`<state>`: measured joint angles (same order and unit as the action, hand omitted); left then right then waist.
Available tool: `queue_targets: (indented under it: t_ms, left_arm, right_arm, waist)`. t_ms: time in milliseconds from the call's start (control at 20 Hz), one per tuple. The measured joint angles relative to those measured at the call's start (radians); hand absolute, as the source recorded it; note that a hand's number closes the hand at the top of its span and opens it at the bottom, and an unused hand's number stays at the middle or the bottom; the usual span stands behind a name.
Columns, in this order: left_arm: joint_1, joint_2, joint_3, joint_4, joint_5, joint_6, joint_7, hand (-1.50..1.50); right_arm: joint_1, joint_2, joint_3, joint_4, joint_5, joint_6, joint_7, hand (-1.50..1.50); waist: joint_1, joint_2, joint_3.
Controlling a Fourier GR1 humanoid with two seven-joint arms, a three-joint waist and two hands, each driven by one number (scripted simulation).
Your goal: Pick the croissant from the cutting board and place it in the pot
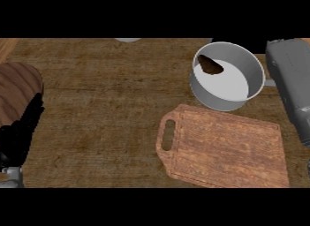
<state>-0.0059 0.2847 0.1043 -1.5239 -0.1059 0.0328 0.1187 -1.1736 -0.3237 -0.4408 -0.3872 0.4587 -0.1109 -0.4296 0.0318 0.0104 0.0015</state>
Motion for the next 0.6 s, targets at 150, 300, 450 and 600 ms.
queue_targets:
  t_ms: [150, 300, 450, 600]
  left_arm:
    - [0.013, 0.010, 0.016, -0.028, 0.013, -0.012, 0.019, 0.00]
    - [0.014, 0.009, 0.021, -0.022, 0.004, -0.008, 0.016, 0.00]
    - [0.012, 0.008, 0.031, -0.013, 0.008, -0.014, 0.019, 0.00]
    - [0.008, 0.004, 0.031, -0.012, 0.002, -0.012, 0.025, 0.00]
  right_arm:
    - [0.005, -0.033, -0.026, 0.007, -0.045, 0.077, 0.007, -1.50]
    - [0.032, -0.068, -0.043, 0.003, -0.085, 0.163, 0.003, -1.50]
    - [0.082, -0.093, -0.058, -0.023, -0.129, 0.247, -0.003, -1.50]
    - [0.127, -0.157, -0.080, -0.029, -0.169, 0.335, -0.023, -1.50]
  waist:
    - [-0.006, -0.004, -0.001]
    - [-0.015, -0.006, -0.001]
    - [-0.024, -0.009, -0.001]
    - [-0.027, -0.009, -0.001]
